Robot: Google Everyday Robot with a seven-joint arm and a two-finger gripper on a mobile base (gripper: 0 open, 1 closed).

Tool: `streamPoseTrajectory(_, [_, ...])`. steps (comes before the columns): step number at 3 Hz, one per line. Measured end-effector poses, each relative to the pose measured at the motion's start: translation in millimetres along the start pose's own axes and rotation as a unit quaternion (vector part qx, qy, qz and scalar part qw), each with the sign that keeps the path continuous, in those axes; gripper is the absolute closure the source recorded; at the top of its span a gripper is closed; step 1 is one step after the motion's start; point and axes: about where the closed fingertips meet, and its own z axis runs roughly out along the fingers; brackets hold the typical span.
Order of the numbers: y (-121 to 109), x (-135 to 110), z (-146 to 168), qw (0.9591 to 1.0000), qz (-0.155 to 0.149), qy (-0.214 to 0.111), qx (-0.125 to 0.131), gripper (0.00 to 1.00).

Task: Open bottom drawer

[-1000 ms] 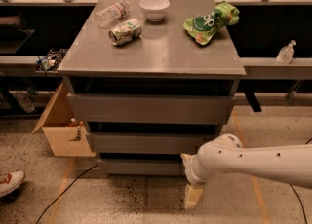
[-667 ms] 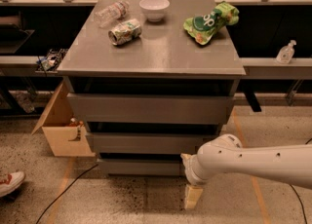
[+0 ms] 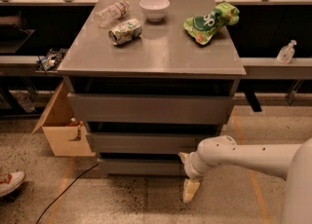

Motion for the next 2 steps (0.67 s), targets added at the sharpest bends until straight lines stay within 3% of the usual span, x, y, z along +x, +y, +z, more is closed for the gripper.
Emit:
streamPoseTrajectory(1, [-11,19,33,0.9996,-0.015,0.017,0.014,0.00])
streamPoseTrajectory(2, [-20,63,86,0.9977,0.001,0.047,0.050,0.00])
